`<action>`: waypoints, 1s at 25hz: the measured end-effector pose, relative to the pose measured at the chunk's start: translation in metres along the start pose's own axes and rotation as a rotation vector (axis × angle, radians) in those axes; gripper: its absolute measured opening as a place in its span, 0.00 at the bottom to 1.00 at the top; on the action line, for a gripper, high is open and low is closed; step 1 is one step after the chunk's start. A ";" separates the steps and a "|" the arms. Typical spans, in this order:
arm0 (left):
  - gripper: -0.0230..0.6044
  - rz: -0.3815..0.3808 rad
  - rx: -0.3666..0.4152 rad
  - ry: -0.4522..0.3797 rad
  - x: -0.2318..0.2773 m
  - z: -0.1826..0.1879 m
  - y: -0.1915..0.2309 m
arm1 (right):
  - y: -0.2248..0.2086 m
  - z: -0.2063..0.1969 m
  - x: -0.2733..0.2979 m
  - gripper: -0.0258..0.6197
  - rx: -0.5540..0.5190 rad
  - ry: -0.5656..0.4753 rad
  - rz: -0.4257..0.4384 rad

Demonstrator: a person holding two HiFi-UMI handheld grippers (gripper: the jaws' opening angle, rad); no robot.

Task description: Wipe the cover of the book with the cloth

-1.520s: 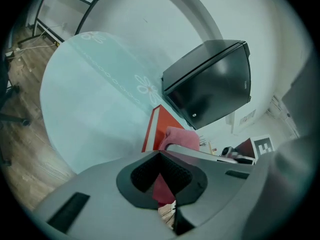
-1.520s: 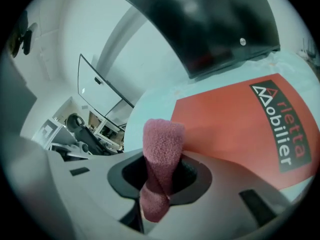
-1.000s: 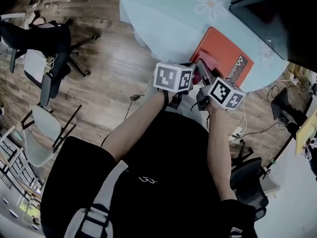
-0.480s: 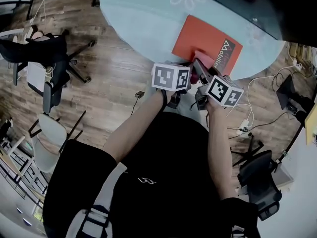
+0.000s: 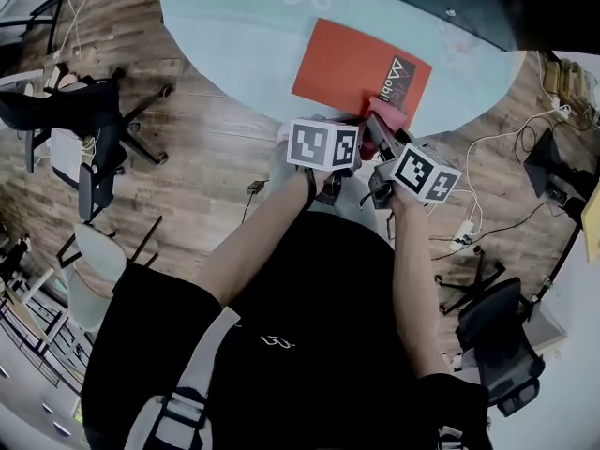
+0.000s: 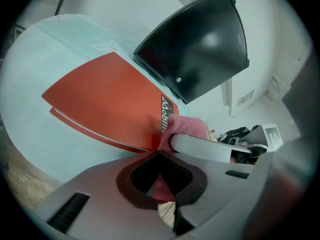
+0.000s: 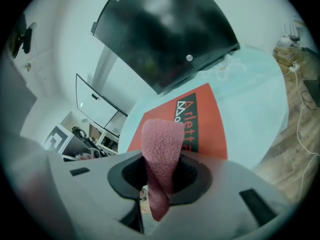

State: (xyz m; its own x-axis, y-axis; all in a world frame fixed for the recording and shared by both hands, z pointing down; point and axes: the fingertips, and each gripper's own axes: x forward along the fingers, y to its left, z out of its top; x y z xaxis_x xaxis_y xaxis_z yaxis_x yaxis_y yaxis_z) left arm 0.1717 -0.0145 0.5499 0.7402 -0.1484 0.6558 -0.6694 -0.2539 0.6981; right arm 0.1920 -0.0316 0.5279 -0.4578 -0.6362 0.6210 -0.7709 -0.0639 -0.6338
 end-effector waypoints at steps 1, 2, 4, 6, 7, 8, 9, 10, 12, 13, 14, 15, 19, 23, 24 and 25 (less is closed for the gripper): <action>0.06 -0.002 0.004 0.003 0.004 -0.002 -0.005 | -0.005 0.001 -0.005 0.19 0.005 -0.005 -0.001; 0.06 -0.003 0.009 0.007 0.008 -0.004 -0.010 | -0.010 0.001 -0.010 0.19 0.008 -0.010 -0.002; 0.06 -0.006 0.018 0.011 0.016 -0.009 -0.019 | -0.019 0.002 -0.019 0.19 0.006 -0.022 -0.001; 0.06 -0.018 0.024 0.012 0.025 -0.012 -0.028 | -0.028 0.004 -0.027 0.19 0.002 -0.037 0.002; 0.06 -0.024 0.025 0.015 0.029 -0.015 -0.032 | -0.032 0.004 -0.031 0.19 0.002 -0.043 0.001; 0.06 -0.029 0.027 0.022 0.032 -0.018 -0.035 | -0.037 0.004 -0.035 0.19 0.002 -0.046 -0.002; 0.06 -0.029 0.031 0.032 0.035 -0.021 -0.039 | -0.041 0.003 -0.040 0.19 0.003 -0.047 -0.006; 0.06 -0.022 0.039 0.042 0.038 -0.024 -0.042 | -0.046 0.002 -0.044 0.19 0.007 -0.049 -0.011; 0.06 0.012 0.061 0.042 0.042 -0.028 -0.046 | -0.056 0.002 -0.053 0.19 0.034 -0.059 -0.018; 0.06 0.031 0.068 0.031 0.043 -0.028 -0.047 | -0.061 0.002 -0.057 0.19 0.052 -0.065 -0.019; 0.06 0.043 0.070 0.015 0.043 -0.027 -0.048 | -0.065 0.004 -0.059 0.19 0.068 -0.073 -0.017; 0.06 0.047 0.067 0.000 0.042 -0.025 -0.048 | -0.069 0.006 -0.061 0.19 0.083 -0.083 -0.012; 0.06 0.024 0.038 -0.041 0.026 -0.018 -0.054 | -0.069 0.018 -0.073 0.19 0.102 -0.137 0.017; 0.06 0.021 0.032 -0.124 0.003 0.014 -0.065 | -0.058 0.043 -0.084 0.19 0.059 -0.205 0.032; 0.06 0.015 0.046 -0.148 -0.003 0.025 -0.072 | -0.053 0.050 -0.087 0.19 0.034 -0.228 0.031; 0.06 0.007 0.065 -0.171 -0.010 0.036 -0.080 | -0.047 0.058 -0.090 0.19 0.001 -0.253 0.033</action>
State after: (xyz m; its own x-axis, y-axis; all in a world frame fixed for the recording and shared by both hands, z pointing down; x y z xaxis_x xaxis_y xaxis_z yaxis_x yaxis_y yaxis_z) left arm 0.2202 -0.0271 0.4778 0.7389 -0.3097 0.5984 -0.6735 -0.3124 0.6700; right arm 0.2948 -0.0165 0.4748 -0.3567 -0.8103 0.4649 -0.7570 -0.0409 -0.6521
